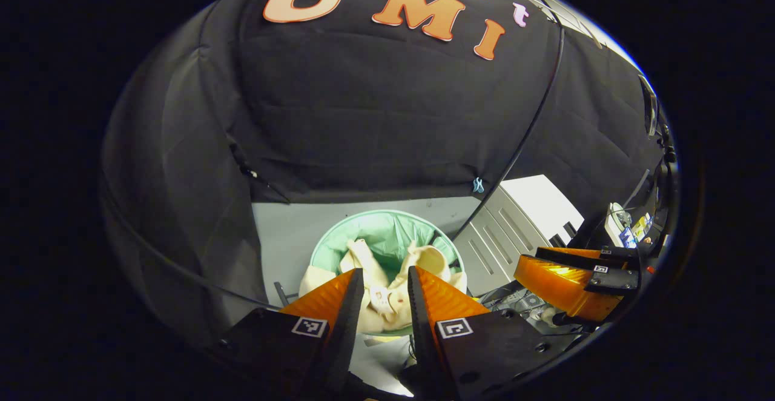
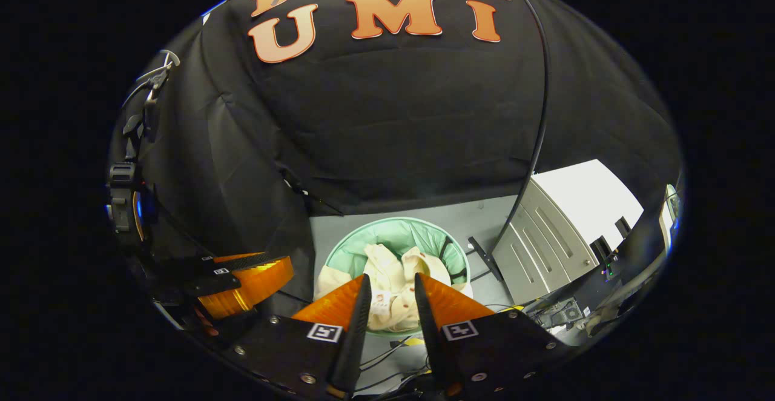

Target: Grasp the clothes on the hanger with both hands and then place them into the laundry hamper below.

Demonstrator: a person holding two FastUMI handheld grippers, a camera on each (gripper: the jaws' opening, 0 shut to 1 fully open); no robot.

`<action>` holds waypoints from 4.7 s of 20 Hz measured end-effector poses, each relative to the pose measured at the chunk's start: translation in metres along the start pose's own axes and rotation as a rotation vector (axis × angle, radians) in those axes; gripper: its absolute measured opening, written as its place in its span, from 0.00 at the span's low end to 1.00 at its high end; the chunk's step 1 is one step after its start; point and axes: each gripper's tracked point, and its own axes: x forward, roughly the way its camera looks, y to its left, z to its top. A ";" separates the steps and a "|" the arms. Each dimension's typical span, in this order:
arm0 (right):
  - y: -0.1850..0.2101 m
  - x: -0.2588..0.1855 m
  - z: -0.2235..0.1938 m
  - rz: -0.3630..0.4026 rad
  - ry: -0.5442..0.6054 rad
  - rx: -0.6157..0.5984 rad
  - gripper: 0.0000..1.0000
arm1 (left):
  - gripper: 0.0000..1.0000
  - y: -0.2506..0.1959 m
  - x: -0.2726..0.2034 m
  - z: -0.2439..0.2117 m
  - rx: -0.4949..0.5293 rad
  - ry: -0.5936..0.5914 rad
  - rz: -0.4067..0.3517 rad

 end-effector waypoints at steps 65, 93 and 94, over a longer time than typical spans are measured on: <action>-0.091 -0.308 0.278 -0.166 -0.982 -0.012 0.94 | 0.97 0.004 -0.270 0.291 0.012 -0.967 0.044; -0.083 -0.293 0.271 -0.151 -0.943 -0.002 0.94 | 0.96 -0.003 -0.269 0.288 0.000 -0.984 -0.004; -0.083 -0.292 0.270 -0.152 -0.943 -0.001 0.94 | 0.96 -0.003 -0.269 0.288 0.002 -0.984 -0.006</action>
